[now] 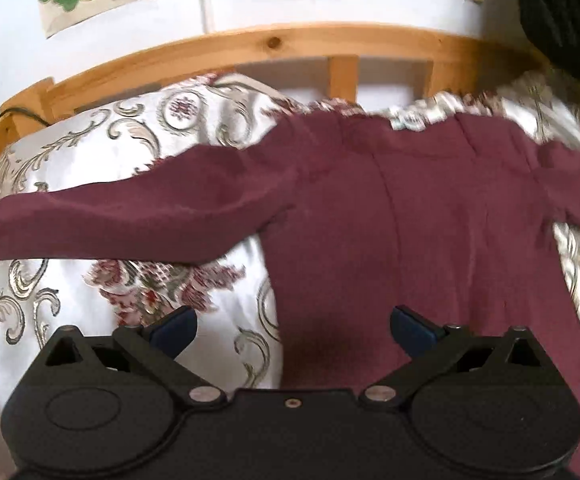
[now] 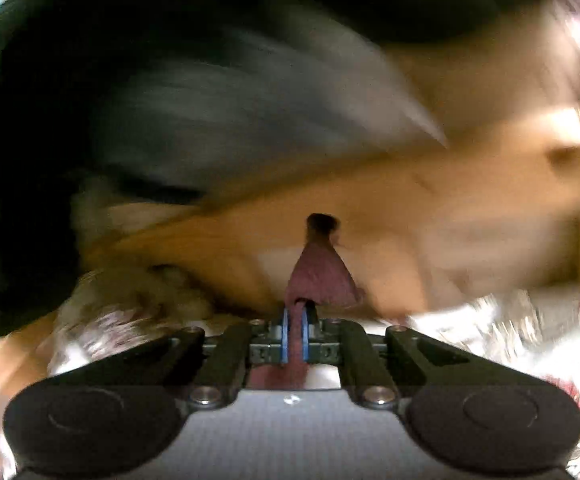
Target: Fold small clothes
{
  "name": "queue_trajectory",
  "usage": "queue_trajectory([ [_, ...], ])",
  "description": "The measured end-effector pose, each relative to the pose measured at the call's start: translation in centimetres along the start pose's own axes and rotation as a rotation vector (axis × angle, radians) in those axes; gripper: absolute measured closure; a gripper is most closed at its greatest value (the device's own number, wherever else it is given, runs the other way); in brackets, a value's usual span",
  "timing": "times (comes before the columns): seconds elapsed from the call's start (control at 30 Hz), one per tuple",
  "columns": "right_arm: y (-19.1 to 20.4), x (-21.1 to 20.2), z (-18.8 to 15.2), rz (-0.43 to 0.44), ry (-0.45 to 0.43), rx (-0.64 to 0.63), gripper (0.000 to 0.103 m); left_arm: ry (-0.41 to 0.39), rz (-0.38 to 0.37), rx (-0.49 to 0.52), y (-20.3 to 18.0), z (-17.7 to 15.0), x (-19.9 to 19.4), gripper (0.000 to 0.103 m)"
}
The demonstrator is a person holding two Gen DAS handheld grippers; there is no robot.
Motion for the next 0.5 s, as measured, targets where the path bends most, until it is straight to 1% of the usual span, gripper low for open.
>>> queue_trajectory([
  [0.1, 6.6, -4.0, -0.9, 0.115, -0.073, -0.229, 0.096, -0.028, -0.040, -0.070, 1.6, 0.4, -0.3, 0.001],
  [0.17, 11.2, -6.9, -2.7, 0.235, -0.118, -0.390, 0.096, -0.055, -0.072, -0.104, 2.4, 0.3, -0.2, 0.001],
  [0.2, 13.5, -8.2, -3.9, 0.301, -0.124, -0.467, 0.096, -0.065, -0.081, -0.113, 2.7, 0.2, -0.1, 0.001],
  [0.23, 15.6, -9.3, -5.3, 0.367, -0.110, -0.529, 0.096, -0.072, -0.088, -0.117, 3.0, 0.0, 0.2, 0.001],
  [0.3, 19.4, -11.1, -8.6, 0.492, -0.047, -0.633, 0.096, -0.076, -0.100, -0.117, 3.7, -0.5, 1.2, 0.001],
  [0.37, 22.7, -12.6, -13.0, 0.599, 0.005, -0.749, 0.096, -0.080, -0.089, -0.131, 4.6, -1.0, 2.1, 0.001],
  [0.43, 24.0, -14.3, -17.6, 0.687, 0.043, -0.864, 0.096, -0.085, -0.070, -0.157, 5.7, -1.1, 2.9, 0.001],
  [0.5, 24.4, -15.6, -22.4, 0.756, 0.085, -0.972, 0.096, -0.110, -0.072, -0.203, 6.8, -1.1, 3.3, 0.001],
])
Point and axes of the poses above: each gripper's, at about its wrist camera, not at the fingertips, and x roughly the way its jaws point, y to its left, z to its top, the point moved 1 cm from there along x, roughly the way its jaws point, and after that the axes turned 6 degrees about x, right-handed, at the moved point
